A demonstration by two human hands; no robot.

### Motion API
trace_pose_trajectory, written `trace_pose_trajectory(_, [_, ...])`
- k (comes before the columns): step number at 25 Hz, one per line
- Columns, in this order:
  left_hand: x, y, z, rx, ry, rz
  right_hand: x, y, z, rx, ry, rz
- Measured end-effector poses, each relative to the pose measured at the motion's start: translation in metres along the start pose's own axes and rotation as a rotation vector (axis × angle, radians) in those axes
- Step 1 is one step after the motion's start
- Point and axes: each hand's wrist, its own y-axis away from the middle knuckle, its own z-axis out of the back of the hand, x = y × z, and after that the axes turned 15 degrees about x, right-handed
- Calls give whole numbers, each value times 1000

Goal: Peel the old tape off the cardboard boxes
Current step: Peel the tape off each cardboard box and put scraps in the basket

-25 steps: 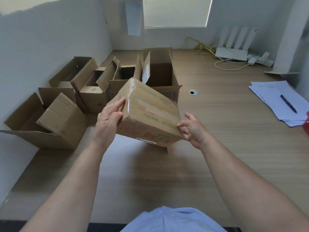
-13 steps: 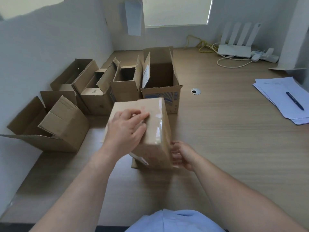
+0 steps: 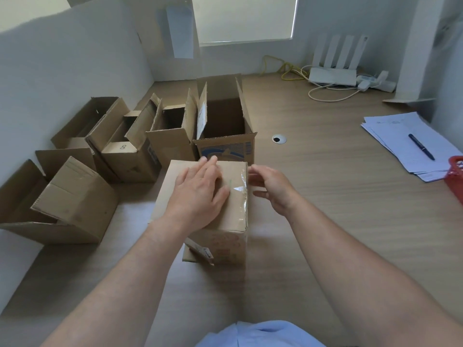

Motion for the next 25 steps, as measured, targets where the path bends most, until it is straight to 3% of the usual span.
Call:
trace_pose_trajectory(3, [-1, -5, -2, 5, -20, 22, 18, -7, -5, 151, -53, 22])
trace_pose_trajectory(6, [1, -2, -7, 28, -105, 47, 24, -8, -1, 234, 42, 55])
trace_pose_trajectory(17, [-3, -3, -16, 18, -168, 94, 32, -1, 16, 247, 100, 181])
trace_pose_trajectory(25, [4, -4, -6, 86, -147, 62, 49, -4, 9, 261, 462, 202])
